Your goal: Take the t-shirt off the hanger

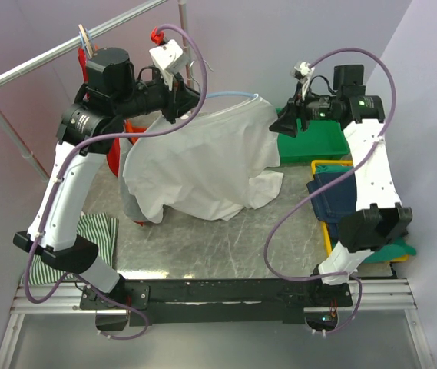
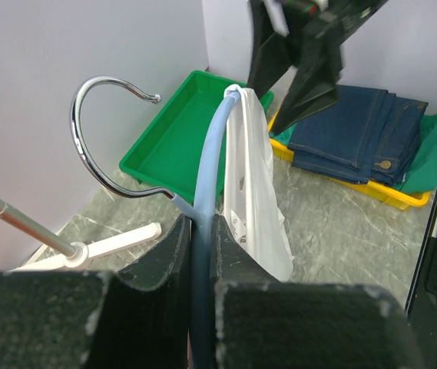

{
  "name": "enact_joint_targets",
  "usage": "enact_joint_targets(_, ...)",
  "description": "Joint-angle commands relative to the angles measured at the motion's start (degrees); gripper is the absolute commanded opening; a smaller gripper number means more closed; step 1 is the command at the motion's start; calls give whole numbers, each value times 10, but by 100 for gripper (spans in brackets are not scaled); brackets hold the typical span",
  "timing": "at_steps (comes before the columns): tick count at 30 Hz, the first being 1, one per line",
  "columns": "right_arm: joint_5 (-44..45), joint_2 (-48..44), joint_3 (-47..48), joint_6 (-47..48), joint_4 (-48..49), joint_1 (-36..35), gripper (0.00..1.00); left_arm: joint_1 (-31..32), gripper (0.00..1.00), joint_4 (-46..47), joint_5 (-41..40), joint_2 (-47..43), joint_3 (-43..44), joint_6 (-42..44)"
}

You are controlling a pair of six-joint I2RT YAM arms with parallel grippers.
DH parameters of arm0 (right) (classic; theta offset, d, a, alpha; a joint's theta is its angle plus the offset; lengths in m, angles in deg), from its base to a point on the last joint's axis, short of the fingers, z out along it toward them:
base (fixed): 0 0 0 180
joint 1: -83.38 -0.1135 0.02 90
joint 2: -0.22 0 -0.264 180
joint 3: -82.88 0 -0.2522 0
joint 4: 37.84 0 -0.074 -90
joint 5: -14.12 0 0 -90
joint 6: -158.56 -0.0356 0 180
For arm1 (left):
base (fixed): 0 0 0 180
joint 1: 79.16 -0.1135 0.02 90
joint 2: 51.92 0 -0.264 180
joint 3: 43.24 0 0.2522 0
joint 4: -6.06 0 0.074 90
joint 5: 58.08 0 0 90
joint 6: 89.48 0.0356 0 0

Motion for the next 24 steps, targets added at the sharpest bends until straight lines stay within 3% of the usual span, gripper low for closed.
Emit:
enact_joint_targets(1,-20,26,19,21,-25,-5,66,4,1,29,18,-11,33,-2)
enact_joint_targets(5,-31,32,20,19,-18,-6,63,3,1,28,17,-9,33,-4)
enact_joint_targets(7,-42,36,25,20,-17,-6,47,4,1,28,16,-9,33,-4)
enact_joint_targets(8,-45,36,25,15,-13,-6,31,4,1,27,17,-7,32,-4)
enact_joint_targets(10,-52,36,25,15,-10,-5,17,4,1,26,15,-7,32,-4)
enact_joint_targets(11,-52,37,25,13,-9,-6,0,4,1,25,14,-7,31,-4)
enact_joint_targets(19,11,16,-18,-32,56,15,0,4,1,3,-11,-6,28,8)
enact_joint_targets(24,-3,-15,-83,-154,178,115,0,4,1,-14,-23,-5,2,17)
